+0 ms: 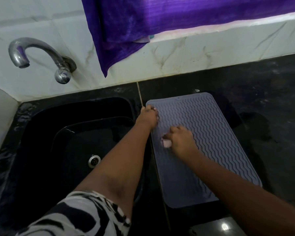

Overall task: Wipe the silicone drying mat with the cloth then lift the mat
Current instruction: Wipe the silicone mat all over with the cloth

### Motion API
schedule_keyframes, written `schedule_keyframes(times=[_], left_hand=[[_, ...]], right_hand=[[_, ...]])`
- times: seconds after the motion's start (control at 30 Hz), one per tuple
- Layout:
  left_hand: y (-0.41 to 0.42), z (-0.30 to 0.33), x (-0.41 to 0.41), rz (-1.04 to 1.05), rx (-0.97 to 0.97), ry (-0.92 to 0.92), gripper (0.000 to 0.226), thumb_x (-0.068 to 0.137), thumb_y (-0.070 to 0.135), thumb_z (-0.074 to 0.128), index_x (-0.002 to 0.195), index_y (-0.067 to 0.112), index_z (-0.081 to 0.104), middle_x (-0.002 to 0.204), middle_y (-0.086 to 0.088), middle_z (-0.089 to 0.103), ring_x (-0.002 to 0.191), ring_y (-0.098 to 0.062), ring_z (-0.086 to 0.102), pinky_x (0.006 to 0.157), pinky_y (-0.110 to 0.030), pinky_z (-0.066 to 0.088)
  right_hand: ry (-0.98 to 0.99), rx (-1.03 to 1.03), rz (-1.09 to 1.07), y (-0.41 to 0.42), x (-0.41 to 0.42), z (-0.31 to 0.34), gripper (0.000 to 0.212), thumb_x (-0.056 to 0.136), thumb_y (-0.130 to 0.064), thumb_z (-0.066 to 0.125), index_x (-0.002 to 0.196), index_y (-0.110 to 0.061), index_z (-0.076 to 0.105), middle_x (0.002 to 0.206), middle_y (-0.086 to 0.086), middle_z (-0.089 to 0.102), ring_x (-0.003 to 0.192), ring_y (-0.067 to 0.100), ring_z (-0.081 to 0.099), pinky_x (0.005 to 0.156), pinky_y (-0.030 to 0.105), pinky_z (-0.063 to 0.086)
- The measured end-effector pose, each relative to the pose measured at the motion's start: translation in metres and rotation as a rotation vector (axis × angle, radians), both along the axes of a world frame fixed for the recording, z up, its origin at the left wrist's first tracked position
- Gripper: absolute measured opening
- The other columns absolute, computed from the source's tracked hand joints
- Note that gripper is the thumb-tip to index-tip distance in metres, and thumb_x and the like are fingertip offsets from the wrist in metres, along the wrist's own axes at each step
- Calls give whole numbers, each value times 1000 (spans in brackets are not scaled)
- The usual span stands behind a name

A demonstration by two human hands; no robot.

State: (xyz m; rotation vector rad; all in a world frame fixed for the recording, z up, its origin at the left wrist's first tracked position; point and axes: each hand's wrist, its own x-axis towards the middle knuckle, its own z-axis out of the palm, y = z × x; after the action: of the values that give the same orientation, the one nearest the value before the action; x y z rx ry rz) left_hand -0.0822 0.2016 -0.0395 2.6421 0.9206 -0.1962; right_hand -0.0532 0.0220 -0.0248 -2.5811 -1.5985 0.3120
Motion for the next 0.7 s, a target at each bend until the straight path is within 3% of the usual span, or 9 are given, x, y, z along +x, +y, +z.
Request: schedule_keyframes(times=[0.2,0.3,0.37,0.43,0.5,0.57,0.6,0.7], left_hand=[[-7,1,-6,52,-67,-91,39,100,19,43,136,13,54,152,-7,35,142,-22,27,116,-36,20],[-15,16,-10,50,-131,-1,46,101,24,41,145,12,42,158,-10,24,145,-26,21,117,-37,19],[-23,22,-13,30,-132,34,58,102,32,40,153,11,23,161,-13,9,148,-32,13,120,-40,17],[-38,26,-22,63,-133,-95,58,101,28,43,152,10,24,159,-15,13,145,-34,17,118,-40,23],[-57,22,-33,120,-79,-271,38,96,18,49,133,9,52,141,-17,41,131,-32,38,105,-37,38],[-78,16,-47,152,-29,-290,23,90,9,52,106,6,67,118,-17,57,114,-31,54,88,-33,46],[-85,15,-54,134,-37,-242,24,89,9,52,106,6,68,117,-16,60,113,-30,56,88,-32,46],[-90,2,-69,12,-69,-131,36,97,17,49,131,10,58,143,-9,45,131,-26,40,110,-32,35]], right_hand=[[116,-147,71,-98,-57,10,34,81,-41,56,113,-30,66,111,-4,62,108,20,51,88,31,42],[324,-237,-5,-104,-53,32,23,82,-43,64,93,-23,68,95,-4,68,82,9,56,70,20,40],[537,-176,-165,-90,-33,54,18,76,-35,75,83,-26,62,80,-10,63,66,0,57,56,11,41],[528,23,-253,-60,-8,66,18,75,-33,77,78,-25,61,71,-11,58,64,3,59,51,15,40],[407,140,-244,-23,9,63,11,82,-30,70,85,-20,65,78,-1,64,76,15,62,65,29,49],[326,73,-237,5,10,46,17,87,-20,63,102,-14,68,101,8,68,95,25,63,88,39,51],[268,-13,-220,10,5,35,25,88,-19,60,112,-13,66,113,10,66,105,27,60,96,41,48],[-1,-105,-91,-8,-15,7,40,89,-23,56,129,-21,55,129,8,54,123,30,44,103,42,39]])
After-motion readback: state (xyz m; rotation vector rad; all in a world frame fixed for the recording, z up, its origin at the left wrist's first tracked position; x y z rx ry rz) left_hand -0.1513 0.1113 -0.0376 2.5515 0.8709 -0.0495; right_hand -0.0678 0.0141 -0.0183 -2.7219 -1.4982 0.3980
